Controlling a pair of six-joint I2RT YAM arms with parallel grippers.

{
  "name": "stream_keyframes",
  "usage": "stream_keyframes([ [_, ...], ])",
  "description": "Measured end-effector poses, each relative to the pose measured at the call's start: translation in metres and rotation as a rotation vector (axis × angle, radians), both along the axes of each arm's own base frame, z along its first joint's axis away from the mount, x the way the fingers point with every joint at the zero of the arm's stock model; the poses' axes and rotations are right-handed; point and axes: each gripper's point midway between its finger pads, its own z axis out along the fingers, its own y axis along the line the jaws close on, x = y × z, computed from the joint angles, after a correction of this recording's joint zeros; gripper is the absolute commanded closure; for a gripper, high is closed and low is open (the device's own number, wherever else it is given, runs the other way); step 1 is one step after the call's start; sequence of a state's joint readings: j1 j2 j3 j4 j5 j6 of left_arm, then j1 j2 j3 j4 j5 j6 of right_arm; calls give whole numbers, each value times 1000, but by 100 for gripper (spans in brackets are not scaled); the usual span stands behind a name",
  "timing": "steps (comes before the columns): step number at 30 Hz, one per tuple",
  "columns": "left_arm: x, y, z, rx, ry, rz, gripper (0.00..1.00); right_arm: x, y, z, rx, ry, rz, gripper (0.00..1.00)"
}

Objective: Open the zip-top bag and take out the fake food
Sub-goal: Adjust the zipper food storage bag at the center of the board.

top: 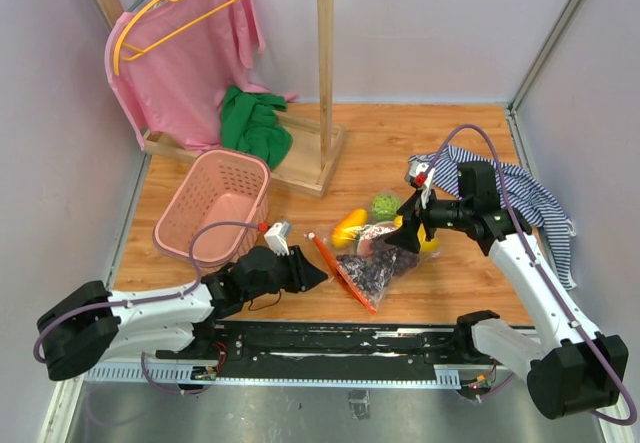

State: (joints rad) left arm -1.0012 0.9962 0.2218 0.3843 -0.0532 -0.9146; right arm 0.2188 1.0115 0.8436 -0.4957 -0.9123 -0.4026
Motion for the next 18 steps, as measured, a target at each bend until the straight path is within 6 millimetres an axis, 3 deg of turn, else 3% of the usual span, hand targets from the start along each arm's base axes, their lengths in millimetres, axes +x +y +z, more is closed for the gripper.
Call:
stream_keyframes([
  [7, 8, 3, -34, 62, 49, 95, 60, 0, 0, 0, -3, -7, 3, 16],
  [11, 24, 0, -35, 37, 22, 173, 55, 1, 0, 0, -5, -11, 5, 16],
  [18, 45, -6, -36, -15, -6, 264, 57, 0, 0, -1, -6, -11, 7, 16],
])
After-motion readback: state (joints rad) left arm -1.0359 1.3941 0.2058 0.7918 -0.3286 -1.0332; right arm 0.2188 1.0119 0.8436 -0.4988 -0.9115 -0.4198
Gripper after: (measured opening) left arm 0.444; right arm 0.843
